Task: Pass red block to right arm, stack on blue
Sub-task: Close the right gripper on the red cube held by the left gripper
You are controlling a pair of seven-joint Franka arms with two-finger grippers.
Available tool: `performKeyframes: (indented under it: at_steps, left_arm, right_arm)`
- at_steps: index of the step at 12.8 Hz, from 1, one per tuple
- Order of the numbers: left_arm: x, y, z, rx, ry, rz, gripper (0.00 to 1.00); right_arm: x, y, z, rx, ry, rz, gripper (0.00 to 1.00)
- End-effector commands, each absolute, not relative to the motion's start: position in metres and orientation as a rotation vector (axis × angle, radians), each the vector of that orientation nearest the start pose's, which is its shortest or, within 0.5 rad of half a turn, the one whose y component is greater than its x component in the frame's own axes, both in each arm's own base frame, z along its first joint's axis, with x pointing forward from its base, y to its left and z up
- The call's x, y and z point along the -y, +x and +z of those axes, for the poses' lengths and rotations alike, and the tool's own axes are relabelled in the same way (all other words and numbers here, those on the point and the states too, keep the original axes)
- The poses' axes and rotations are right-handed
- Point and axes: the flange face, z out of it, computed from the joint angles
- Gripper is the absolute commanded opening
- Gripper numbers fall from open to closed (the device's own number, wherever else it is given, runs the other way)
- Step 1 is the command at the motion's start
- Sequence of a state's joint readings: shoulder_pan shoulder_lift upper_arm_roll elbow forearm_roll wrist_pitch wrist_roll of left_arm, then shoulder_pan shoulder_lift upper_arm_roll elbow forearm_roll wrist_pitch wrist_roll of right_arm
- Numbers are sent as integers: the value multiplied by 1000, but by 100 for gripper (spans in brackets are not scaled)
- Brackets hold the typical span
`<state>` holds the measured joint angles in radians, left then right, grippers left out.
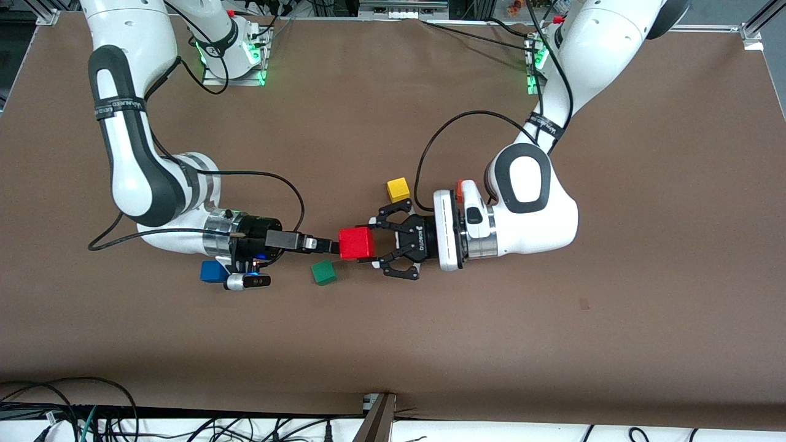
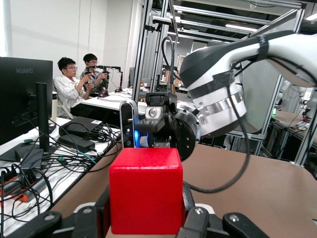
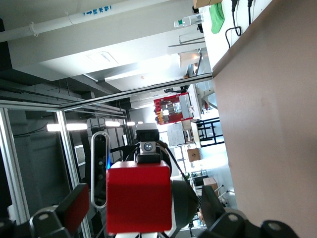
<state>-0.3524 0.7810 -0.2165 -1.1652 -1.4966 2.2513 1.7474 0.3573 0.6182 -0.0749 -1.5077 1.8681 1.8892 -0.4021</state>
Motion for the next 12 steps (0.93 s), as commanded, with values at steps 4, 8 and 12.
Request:
performKeyframes:
  at_steps: [4, 8, 12]
  left_arm:
    - [412, 689, 398, 1109, 1458, 1136, 0]
    - [412, 689, 398, 1112, 1456, 1136, 0]
    - [412, 689, 396, 1111, 1457, 1134, 0]
  right_arm:
    - [-296, 675, 375, -276, -1493, 42, 94]
    - [-285, 678, 375, -277, -1489, 36, 88]
    - [-279, 681, 377, -282, -1488, 27, 83]
